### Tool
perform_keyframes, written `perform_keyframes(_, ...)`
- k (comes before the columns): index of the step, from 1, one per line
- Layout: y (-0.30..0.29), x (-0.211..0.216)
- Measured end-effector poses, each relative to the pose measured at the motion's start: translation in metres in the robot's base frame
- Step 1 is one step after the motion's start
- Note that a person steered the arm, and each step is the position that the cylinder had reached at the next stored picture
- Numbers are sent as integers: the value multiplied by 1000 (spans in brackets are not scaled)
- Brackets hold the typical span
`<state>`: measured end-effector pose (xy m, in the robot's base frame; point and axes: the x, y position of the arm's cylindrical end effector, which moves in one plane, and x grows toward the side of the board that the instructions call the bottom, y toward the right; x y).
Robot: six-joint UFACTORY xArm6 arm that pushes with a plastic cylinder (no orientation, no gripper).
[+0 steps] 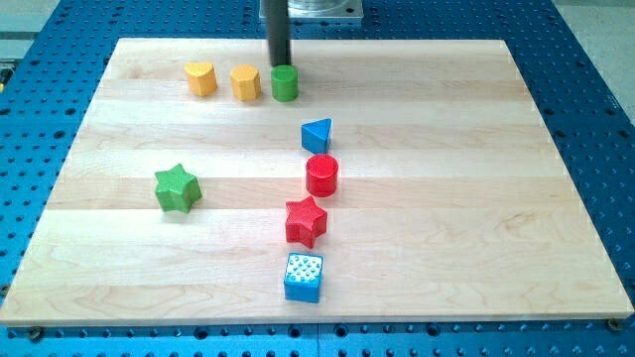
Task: Move the green star towards the top left of the board
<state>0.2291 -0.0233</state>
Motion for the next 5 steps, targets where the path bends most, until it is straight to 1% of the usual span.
perform_keyframes(1,65,12)
perform_keyframes(2,74,54)
perform_keyframes(3,73,62)
perform_keyframes(4,73,85)
perform_keyframes(5,33,85)
